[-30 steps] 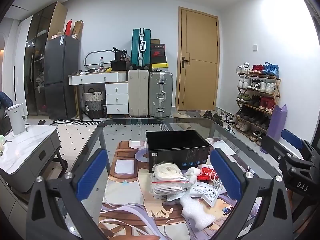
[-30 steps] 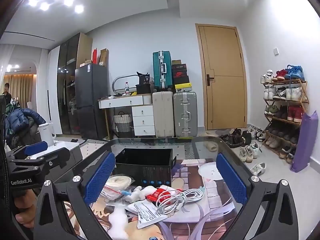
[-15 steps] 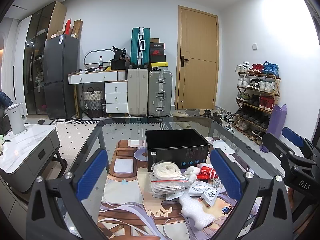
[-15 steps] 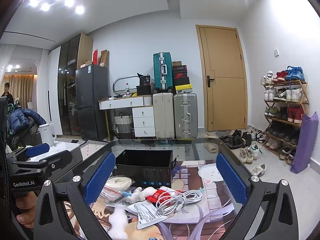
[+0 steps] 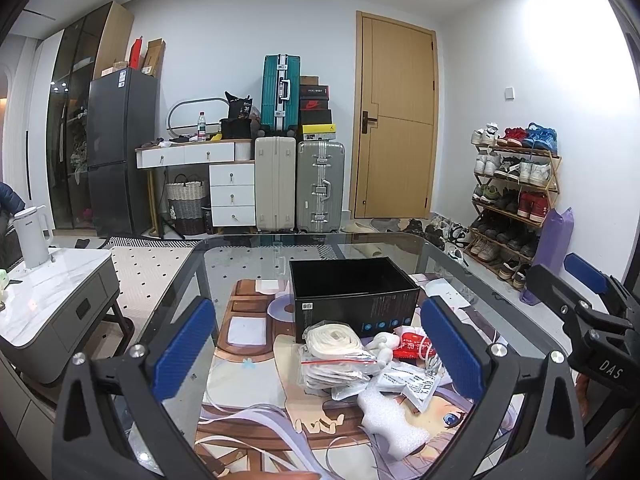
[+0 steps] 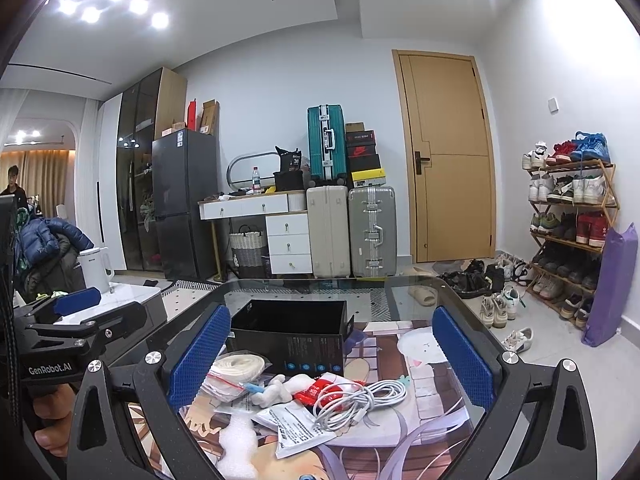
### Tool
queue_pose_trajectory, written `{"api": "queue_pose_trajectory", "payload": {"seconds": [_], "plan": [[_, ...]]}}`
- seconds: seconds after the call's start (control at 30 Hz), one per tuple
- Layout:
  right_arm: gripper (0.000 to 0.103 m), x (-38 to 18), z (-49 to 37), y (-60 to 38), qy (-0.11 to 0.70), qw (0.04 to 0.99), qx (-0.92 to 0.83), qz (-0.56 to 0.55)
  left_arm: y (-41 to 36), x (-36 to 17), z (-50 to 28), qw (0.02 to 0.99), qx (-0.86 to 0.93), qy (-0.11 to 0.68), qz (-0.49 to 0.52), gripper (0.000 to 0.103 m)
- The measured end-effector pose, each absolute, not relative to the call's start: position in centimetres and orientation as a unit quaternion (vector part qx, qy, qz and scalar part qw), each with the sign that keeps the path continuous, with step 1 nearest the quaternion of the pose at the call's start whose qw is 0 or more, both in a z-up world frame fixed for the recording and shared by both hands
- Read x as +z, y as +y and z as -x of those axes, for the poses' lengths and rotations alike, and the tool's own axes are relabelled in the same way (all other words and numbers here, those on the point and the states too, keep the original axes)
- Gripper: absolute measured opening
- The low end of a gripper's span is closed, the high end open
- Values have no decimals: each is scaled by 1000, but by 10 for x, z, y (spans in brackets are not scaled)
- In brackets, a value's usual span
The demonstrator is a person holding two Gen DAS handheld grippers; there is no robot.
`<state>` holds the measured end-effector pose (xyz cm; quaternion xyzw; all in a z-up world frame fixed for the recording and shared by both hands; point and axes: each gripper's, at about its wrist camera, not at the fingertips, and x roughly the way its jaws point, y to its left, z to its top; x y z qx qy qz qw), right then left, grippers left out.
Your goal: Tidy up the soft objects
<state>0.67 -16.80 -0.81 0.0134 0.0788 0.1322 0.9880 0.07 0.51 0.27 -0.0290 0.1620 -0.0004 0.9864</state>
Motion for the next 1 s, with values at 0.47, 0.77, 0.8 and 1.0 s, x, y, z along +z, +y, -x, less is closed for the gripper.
{"api": "queue_pose_trajectory", "payload": {"seconds": [0.47,0.77,0.8,1.0], "plan": [[103,-10,-8,-167,80,988,132,-12,4,2,-1,987,-1,159,31,103],[103,-10,-9,-166,80,988,133,-13,3,1,-1,987,-4,160,30,103],[103,-11,-9,-166,80,988,132,-14,3,0,-1,987,-3,160,29,103],[103,-11,-9,-166,79,988,133,-13,2,-1,-2,987,-3,161,29,103]]}}
